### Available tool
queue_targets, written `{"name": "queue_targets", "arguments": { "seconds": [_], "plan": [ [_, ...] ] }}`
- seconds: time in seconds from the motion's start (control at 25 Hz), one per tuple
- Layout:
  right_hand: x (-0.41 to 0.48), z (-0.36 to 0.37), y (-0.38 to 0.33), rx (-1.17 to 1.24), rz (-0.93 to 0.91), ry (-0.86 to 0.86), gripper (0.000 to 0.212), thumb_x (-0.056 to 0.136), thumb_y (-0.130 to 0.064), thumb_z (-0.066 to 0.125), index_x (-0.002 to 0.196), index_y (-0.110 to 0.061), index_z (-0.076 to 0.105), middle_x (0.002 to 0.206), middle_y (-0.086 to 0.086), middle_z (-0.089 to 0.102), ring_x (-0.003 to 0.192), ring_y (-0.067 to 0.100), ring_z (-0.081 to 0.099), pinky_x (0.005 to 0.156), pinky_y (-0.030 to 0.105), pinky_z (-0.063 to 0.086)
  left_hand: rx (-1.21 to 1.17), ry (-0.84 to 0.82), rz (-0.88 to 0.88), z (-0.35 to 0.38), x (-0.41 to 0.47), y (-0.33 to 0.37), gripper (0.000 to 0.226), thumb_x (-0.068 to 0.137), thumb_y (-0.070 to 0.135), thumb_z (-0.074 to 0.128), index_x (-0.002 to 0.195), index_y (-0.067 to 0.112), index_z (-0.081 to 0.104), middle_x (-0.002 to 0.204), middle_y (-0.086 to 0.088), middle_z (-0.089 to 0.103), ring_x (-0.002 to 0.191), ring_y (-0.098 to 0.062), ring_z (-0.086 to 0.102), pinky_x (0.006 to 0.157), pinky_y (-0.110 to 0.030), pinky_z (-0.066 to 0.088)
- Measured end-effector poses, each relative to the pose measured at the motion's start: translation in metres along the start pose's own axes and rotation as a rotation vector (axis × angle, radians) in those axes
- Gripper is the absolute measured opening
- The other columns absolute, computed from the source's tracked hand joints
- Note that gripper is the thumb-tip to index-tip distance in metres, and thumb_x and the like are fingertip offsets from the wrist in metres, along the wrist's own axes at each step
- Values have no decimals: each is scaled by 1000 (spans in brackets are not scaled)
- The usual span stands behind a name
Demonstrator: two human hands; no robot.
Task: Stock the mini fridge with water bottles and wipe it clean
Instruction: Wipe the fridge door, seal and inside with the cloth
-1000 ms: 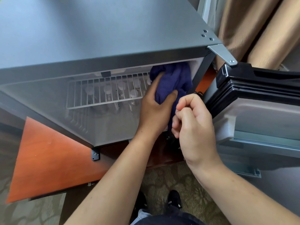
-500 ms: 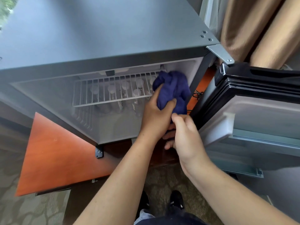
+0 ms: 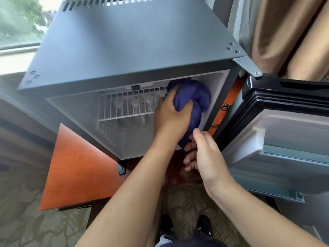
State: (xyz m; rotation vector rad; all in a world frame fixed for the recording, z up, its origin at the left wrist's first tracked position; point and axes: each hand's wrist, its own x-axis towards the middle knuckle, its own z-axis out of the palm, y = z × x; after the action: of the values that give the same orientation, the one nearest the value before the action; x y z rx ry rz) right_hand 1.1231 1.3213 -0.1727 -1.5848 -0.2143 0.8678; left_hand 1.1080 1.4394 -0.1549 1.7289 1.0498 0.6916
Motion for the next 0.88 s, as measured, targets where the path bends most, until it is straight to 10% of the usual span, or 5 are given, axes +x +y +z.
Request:
{"name": "queue_targets", "arguments": {
  "seconds": [0.2,0.36,0.56,0.88],
  "plan": [
    [5,-1,-10,-5,-20,-8,21,105,-34,49,99,-18,61,82,2,61,57,16,55,48,32,46,235,-143,-131,-2,27,15,35,94,30,55,128,32,64,125,-3,70,115,-27,63,86,-22,44],
    [7,-5,-6,-5,8,-16,19,104,-33,51,99,-19,62,81,0,61,57,16,55,47,30,45,24,-126,-340,-10,28,4,10,95,31,59,88,26,62,98,-4,72,99,-30,68,90,-38,58],
    [12,-2,-3,-28,9,-22,14,104,-28,52,99,-17,60,81,3,60,55,16,53,44,30,40,-142,-71,-424,-29,14,-14,10,95,28,64,85,28,63,86,2,72,87,-23,71,81,-39,58],
    [11,17,-4,-75,23,-93,10,102,-22,51,96,-19,57,85,2,60,55,16,54,43,28,39,46,387,-340,-122,30,-38,19,97,36,58,102,19,65,104,-10,70,92,-29,67,77,-33,49]
  ]
}}
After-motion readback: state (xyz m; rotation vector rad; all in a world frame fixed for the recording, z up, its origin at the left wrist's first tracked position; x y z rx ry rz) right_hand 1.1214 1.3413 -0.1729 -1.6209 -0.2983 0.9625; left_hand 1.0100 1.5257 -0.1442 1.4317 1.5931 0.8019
